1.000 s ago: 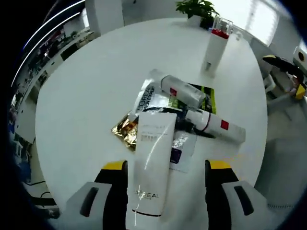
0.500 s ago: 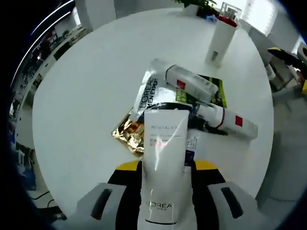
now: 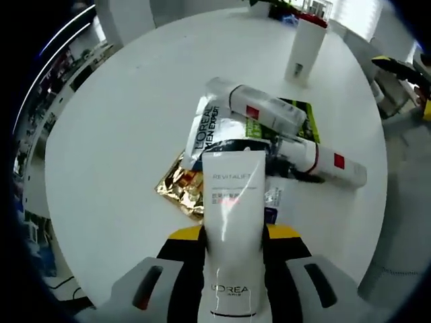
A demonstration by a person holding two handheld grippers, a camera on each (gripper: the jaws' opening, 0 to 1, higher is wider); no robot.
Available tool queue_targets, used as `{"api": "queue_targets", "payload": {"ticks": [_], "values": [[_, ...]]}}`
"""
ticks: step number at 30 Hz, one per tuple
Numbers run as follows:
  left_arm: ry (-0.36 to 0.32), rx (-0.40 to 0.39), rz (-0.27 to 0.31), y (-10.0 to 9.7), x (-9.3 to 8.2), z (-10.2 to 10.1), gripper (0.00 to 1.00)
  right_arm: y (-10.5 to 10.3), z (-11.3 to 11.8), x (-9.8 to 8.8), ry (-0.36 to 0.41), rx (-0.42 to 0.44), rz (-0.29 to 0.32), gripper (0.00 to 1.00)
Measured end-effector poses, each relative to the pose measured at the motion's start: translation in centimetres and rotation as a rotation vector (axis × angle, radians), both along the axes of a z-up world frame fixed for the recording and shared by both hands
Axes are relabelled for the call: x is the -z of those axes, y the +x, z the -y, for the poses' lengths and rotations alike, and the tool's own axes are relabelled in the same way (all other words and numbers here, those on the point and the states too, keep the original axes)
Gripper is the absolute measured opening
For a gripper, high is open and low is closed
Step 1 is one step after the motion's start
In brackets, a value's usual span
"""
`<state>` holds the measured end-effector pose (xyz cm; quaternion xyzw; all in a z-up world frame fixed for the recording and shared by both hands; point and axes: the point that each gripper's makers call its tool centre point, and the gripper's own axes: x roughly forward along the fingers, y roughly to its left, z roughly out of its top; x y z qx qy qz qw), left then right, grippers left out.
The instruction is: Arrange the skincare products in the storage area until every visible bottle or jar stands upright without overlapping.
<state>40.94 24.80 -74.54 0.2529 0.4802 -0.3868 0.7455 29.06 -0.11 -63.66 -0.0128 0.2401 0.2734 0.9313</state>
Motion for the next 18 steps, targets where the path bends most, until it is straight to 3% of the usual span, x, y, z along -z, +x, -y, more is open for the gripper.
{"api": "queue_targets", "payload": {"ticks": [3,9,18], "values": [[0.007,-0.029,0.01,0.0,-0.1,-0.2,0.3,0.0,-0.1,-0.1,0.001,-0.005,0.002,0.85],[0.038,0.0,0.044,-0.9,-0.6,-0.9,0.3,-0.2,-0.3,-0.1,0.0,-0.019,0.006,0.84],[-0.053,-0.111,0.093,-3.2,-1.9,-1.7,0.3,-0.6,-1.1,-0.1,-0.017,-0.06,0.007,0.82]]}}
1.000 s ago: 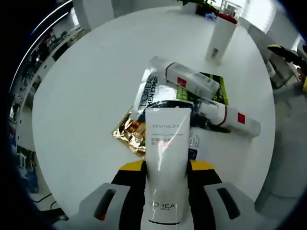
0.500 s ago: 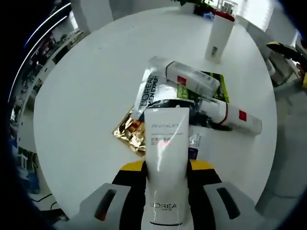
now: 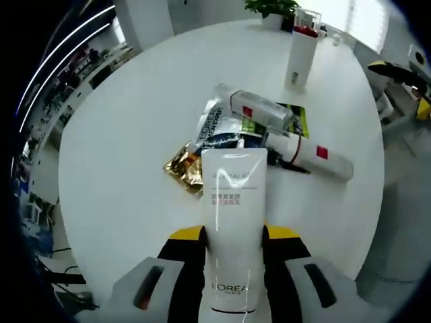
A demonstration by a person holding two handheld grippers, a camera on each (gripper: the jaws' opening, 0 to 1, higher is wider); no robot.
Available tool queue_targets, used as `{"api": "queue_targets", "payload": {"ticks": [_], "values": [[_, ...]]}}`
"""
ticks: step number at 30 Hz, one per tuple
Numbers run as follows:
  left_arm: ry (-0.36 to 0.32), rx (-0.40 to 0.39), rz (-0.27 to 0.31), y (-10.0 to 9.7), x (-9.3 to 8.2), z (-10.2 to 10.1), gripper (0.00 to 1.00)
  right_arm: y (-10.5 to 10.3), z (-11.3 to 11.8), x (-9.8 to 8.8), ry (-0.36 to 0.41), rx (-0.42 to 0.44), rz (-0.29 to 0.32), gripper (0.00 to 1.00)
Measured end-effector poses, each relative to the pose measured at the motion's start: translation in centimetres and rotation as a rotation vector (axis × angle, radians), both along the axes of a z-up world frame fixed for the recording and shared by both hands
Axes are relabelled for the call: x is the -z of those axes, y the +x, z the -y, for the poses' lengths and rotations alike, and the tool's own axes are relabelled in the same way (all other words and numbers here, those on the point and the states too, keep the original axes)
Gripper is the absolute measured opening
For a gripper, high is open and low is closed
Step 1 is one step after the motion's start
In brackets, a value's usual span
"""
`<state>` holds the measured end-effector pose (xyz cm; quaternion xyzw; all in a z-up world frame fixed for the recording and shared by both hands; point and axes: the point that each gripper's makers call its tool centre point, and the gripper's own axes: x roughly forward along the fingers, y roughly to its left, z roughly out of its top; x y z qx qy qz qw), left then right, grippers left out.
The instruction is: Arrange the skincare products in the storage area until every visible bottle or jar stands upright without overlapping.
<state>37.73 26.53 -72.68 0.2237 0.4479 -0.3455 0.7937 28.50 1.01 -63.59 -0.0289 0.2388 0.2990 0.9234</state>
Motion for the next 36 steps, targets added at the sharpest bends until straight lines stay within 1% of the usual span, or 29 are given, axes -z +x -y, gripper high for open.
{"api": "queue_targets", "payload": {"ticks": [5,9,10,11,12,14,16,24,29,33,36], "values": [[-0.04,-0.051,0.036,-1.1,-1.0,-0.4,0.3,-0.1,-0.2,0.0,-0.008,-0.011,0.003,0.82],[-0.078,-0.079,0.059,-1.8,-1.9,-0.3,0.3,-0.1,-0.2,-0.1,-0.004,-0.011,0.007,0.82],[-0.088,-0.076,0.074,-2.1,-2.3,-0.2,0.3,-0.1,-0.2,-0.1,-0.004,-0.012,0.007,0.82],[-0.099,-0.066,0.101,-2.1,-2.6,0.0,0.3,-0.1,-0.2,-0.2,-0.003,-0.013,0.008,0.82],[-0.116,-0.078,0.135,-2.1,-3.1,0.1,0.3,-0.1,-0.2,-0.2,-0.002,-0.013,0.008,0.82],[-0.138,-0.108,0.147,-2.7,-3.6,0.1,0.3,-0.1,-0.2,-0.2,0.0,-0.013,0.011,0.82],[-0.16,-0.126,0.173,-3.2,-4.2,0.2,0.3,-0.1,-0.2,-0.3,0.001,-0.011,0.015,0.82],[-0.208,-0.157,0.22,-5.2,-5.7,1.0,0.3,-0.2,-0.4,-0.5,0.0,-0.019,0.021,0.81],[-0.25,-0.191,0.251,-5.8,-6.8,1.6,0.3,-0.3,-0.5,-0.5,-0.002,-0.026,0.023,0.81],[-0.312,-0.238,0.295,-5.9,-8.4,2.3,0.3,-0.4,-0.6,-0.4,-0.008,-0.036,0.018,0.81],[-0.329,-0.247,0.315,-6.1,-9.2,2.7,0.29,-0.5,-0.7,-0.4,-0.002,-0.039,0.013,0.8]]}}
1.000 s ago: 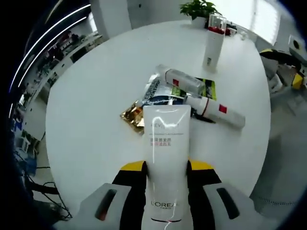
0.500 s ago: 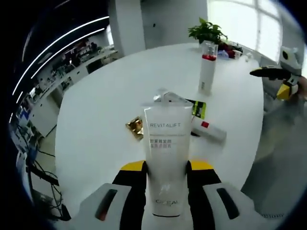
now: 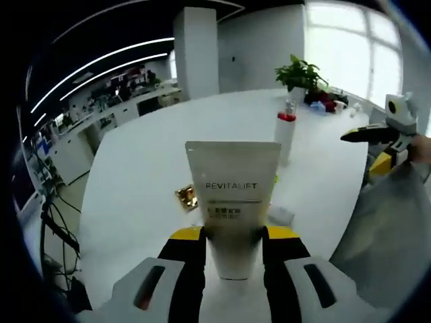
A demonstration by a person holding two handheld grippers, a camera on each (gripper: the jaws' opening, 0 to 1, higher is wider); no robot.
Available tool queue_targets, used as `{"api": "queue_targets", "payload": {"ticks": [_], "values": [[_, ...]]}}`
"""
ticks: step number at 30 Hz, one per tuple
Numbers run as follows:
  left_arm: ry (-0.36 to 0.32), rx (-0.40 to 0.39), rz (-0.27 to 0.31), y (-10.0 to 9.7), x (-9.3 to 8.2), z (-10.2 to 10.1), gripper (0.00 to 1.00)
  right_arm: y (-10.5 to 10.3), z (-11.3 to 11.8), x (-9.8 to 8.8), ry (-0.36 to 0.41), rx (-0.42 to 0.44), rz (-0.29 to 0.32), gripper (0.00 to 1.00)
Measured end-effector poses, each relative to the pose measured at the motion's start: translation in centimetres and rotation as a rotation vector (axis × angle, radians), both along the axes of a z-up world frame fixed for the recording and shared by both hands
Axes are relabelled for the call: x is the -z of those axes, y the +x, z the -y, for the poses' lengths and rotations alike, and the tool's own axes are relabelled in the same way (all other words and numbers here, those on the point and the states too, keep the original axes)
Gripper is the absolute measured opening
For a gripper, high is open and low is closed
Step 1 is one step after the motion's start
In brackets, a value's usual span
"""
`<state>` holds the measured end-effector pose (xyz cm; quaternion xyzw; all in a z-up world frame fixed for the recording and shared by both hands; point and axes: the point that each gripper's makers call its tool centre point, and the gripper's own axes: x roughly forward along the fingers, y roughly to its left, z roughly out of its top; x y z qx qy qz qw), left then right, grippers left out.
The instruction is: Arrange the skincare products in the storage area until every visible bottle or jar stands upright without overlapping.
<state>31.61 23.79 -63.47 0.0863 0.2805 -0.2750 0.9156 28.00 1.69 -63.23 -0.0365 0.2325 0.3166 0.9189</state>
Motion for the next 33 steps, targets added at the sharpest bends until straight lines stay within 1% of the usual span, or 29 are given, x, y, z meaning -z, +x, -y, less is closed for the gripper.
{"api": "queue_targets", "payload": {"ticks": [4,6,8,11,12,14,15,17,18,20,22,24,25,29,31,33], "values": [[-0.024,0.004,0.022,-0.1,-0.9,0.7,0.29,0.0,0.0,-0.1,0.008,-0.001,0.0,0.79],[-0.028,0.009,0.032,-0.2,-1.2,1.1,0.29,-0.1,-0.2,-0.5,0.015,-0.006,0.008,0.78],[-0.039,0.014,0.044,-0.5,-1.9,1.7,0.29,-0.1,-0.4,-1.2,0.051,-0.009,0.011,0.76],[-0.063,0.028,0.065,-1.0,-2.8,2.8,0.29,-0.4,-1.2,-2.8,0.173,0.016,0.002,0.76],[-0.067,0.031,0.069,-1.0,-2.9,3.0,0.29,-0.5,-1.3,-3.1,0.169,0.014,0.008,0.75],[-0.078,0.044,0.08,-1.2,-3.5,3.8,0.29,-0.6,-2.1,-4.4,0.19,0.003,0.03,0.74],[-0.081,0.052,0.086,-1.4,-3.8,4.3,0.29,-0.5,-2.8,-5.4,0.232,-0.002,0.041,0.74],[-0.079,0.069,0.092,-1.6,-4.1,5.0,0.29,-0.3,-3.5,-6.8,0.274,-0.011,0.055,0.73],[-0.076,0.077,0.097,-1.7,-4.2,5.4,0.29,-0.2,-4.1,-7.9,0.311,-0.018,0.067,0.73],[-0.077,0.094,0.105,-1.9,-4.6,6.3,0.29,-0.1,-5.1,-9.3,0.353,-0.036,0.074,0.72],[-0.088,0.111,0.115,-2.2,-5.2,7.4,0.29,-0.1,-6.1,-10.4,0.392,-0.057,0.079,0.68],[-0.101,0.123,0.124,-2.3,-5.7,8.3,0.29,-0.5,-7.1,-10.8,0.4,-0.094,0.06,0.61],[-0.105,0.129,0.128,-2.4,-5.9,8.7,0.29,-0.6,-7.2,-10.9,0.399,-0.097,0.06,0.59],[-0.118,0.144,0.155,-2.7,-6.8,10.3,0.29,-0.8,-8.5,-11.7,0.438,-0.119,0.061,0.59],[-0.126,0.141,0.164,-2.8,-7.3,10.9,0.29,-0.9,-8.9,-12.1,0.467,-0.128,0.06,0.55],[-0.137,0.133,0.173,-2.9,-7.8,11.4,0.29,-0.8,-9.2,-12.2,0.51,-0.125,0.027,0.52]]}}
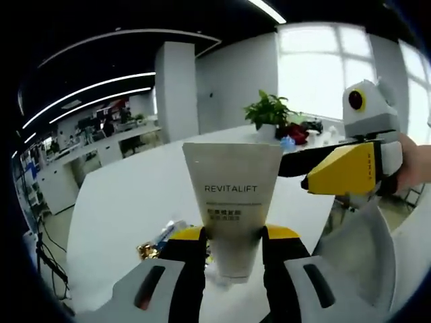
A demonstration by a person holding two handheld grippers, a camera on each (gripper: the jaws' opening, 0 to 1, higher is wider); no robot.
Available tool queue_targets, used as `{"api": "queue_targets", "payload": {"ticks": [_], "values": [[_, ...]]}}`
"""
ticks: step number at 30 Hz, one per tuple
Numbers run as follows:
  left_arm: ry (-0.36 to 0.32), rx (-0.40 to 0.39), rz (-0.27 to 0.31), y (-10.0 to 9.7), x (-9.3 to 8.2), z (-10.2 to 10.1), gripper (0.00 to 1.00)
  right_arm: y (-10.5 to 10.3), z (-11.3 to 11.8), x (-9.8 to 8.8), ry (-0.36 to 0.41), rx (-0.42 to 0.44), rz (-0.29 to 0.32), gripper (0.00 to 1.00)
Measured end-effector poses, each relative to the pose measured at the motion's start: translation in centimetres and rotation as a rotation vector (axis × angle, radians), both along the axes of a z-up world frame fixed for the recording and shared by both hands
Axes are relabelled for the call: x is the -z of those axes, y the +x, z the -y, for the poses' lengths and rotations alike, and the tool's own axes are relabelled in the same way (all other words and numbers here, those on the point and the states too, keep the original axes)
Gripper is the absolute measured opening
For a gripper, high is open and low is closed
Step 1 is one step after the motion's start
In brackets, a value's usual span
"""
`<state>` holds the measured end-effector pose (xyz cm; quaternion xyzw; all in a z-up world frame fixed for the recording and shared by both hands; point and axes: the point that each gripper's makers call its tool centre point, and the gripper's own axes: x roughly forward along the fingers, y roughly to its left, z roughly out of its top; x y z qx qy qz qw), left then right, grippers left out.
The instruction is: Arrange the skincare products in the storage area until every visible bottle or jar stands upright without overlapping.
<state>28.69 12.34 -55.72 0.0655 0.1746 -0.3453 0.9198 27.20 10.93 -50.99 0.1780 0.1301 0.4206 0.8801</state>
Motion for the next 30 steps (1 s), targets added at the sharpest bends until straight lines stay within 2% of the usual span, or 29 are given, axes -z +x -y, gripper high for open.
{"api": "queue_targets", "payload": {"ticks": [3,7,11,18,20,24,27,29,30], "values": [[-0.005,-0.001,0.008,-0.3,-0.2,0.8,0.29,0.3,-0.1,-0.4,0.018,0.014,0.004,0.51],[-0.028,0.006,0.006,-1.0,-0.5,2.2,0.29,0.6,-0.2,-0.6,0.032,0.024,-0.005,0.45],[-0.025,0.02,0.011,-1.5,-0.6,3.0,0.29,0.7,0.1,0.5,-0.028,0.043,-0.021,0.37],[-0.022,0.032,0.007,-2.0,-0.3,3.5,0.29,0.4,0.3,1.4,-0.065,0.057,-0.039,0.24],[-0.019,0.035,0.005,-2.0,-0.3,3.5,0.29,0.4,0.4,1.6,-0.098,0.062,-0.024,0.22],[-0.023,0.039,0.005,-2.0,-0.3,3.7,0.29,0.6,0.9,1.7,-0.112,0.078,-0.012,0.19],[-0.021,0.045,0.004,-2.0,-0.3,3.8,0.29,0.8,1.3,1.9,-0.174,0.084,0.022,0.15],[-0.025,0.047,0.001,-2.0,-0.2,3.9,0.3,0.8,1.2,1.9,-0.163,0.081,0.013,0.14],[-0.024,0.047,0.001,-2.0,-0.2,3.9,0.3,0.8,1.2,1.8,-0.174,0.086,0.03,0.14]]}}
